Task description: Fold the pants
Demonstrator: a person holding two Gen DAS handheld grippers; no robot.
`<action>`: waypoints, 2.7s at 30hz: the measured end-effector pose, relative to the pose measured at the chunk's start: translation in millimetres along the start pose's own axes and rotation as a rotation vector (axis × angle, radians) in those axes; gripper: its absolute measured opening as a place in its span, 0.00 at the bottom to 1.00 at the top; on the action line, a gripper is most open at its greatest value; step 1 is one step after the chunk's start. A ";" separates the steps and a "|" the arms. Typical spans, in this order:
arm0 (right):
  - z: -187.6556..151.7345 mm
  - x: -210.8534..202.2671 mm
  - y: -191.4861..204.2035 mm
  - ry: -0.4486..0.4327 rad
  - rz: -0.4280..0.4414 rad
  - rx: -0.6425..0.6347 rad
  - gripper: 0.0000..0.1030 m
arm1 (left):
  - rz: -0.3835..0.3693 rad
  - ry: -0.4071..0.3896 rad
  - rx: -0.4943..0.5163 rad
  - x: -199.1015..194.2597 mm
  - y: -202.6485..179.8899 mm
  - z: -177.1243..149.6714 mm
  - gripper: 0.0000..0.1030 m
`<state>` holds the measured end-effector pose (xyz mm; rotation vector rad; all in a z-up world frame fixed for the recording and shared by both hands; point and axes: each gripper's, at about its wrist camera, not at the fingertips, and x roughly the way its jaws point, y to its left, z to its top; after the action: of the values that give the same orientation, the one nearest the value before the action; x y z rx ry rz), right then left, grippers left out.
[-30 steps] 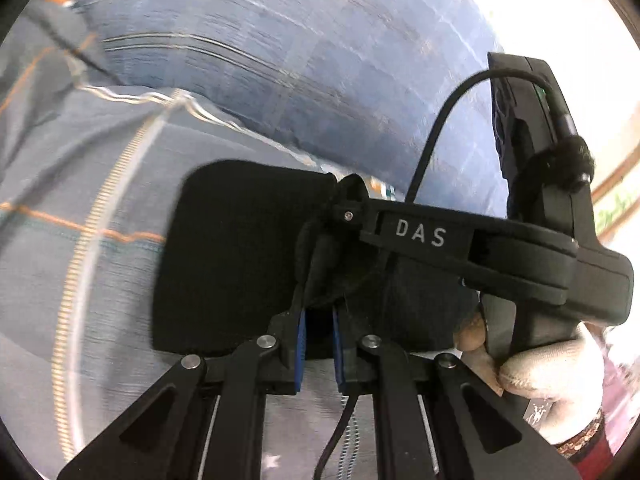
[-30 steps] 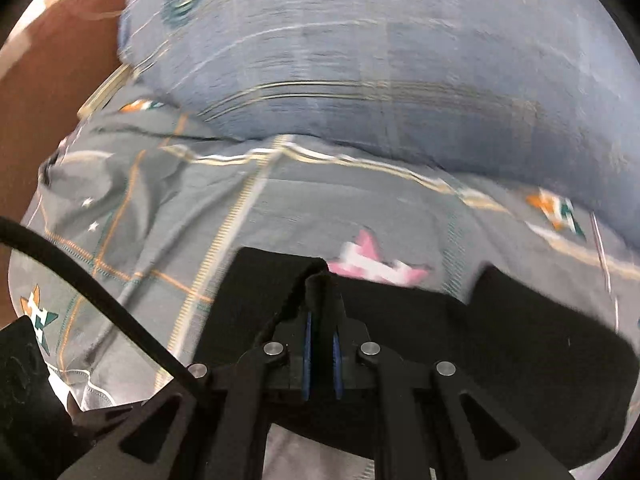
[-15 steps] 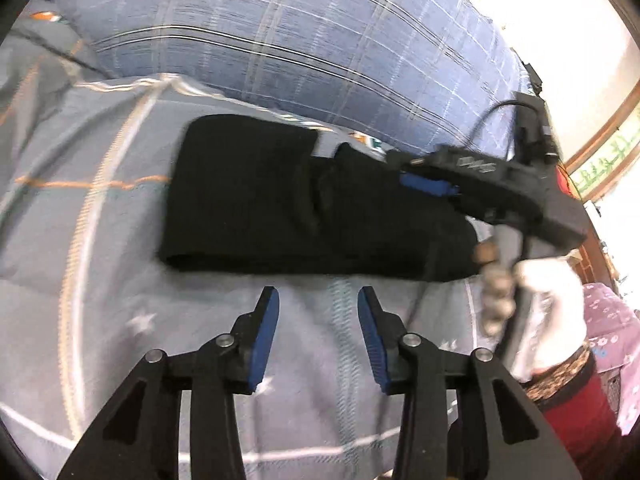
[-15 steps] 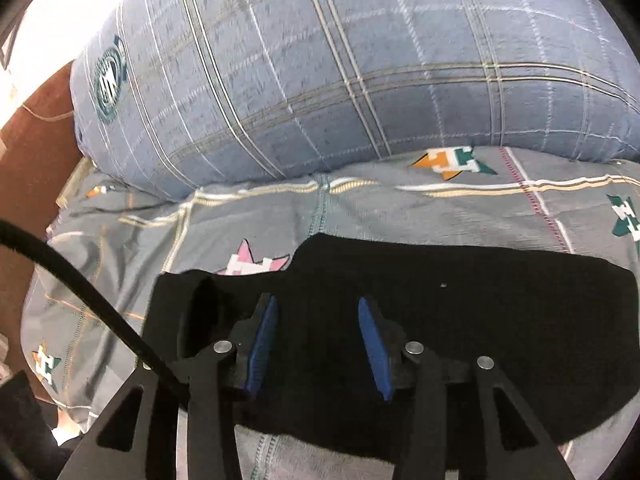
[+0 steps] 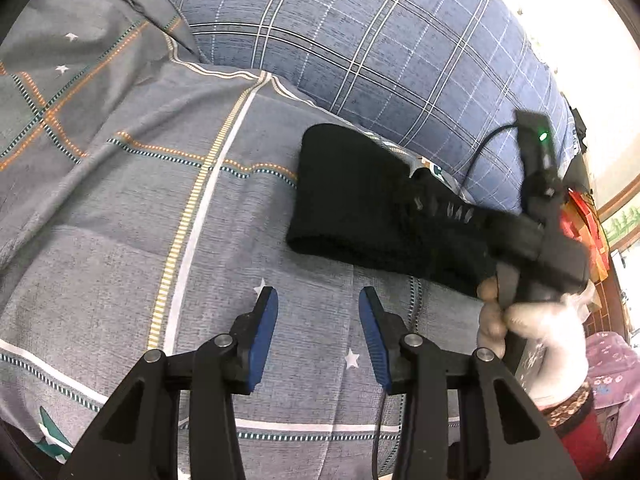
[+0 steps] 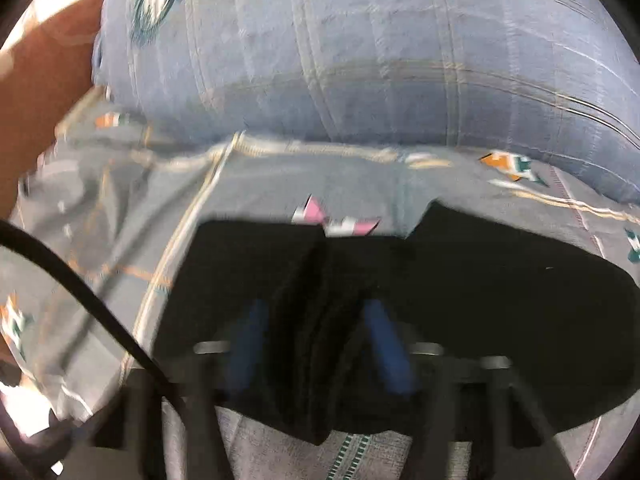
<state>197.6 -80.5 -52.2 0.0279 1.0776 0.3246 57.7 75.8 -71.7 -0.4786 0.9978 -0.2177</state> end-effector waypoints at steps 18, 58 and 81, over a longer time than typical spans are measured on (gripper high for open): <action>-17.8 -12.1 -80.8 -0.010 0.089 0.227 0.07 | 0.000 0.031 -0.016 15.9 2.4 -4.0 0.40; -23.7 -16.4 -89.1 -0.072 0.101 0.249 0.16 | -0.069 0.051 0.083 95.4 -77.9 97.0 0.41; -39.2 -52.1 -127.0 -0.195 0.225 0.411 0.46 | 0.106 -0.056 0.216 83.0 -54.0 78.6 0.57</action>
<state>172.4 -221.0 -49.0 0.5409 0.9334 0.2909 170.4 18.7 -72.8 -0.2333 0.9298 -0.2127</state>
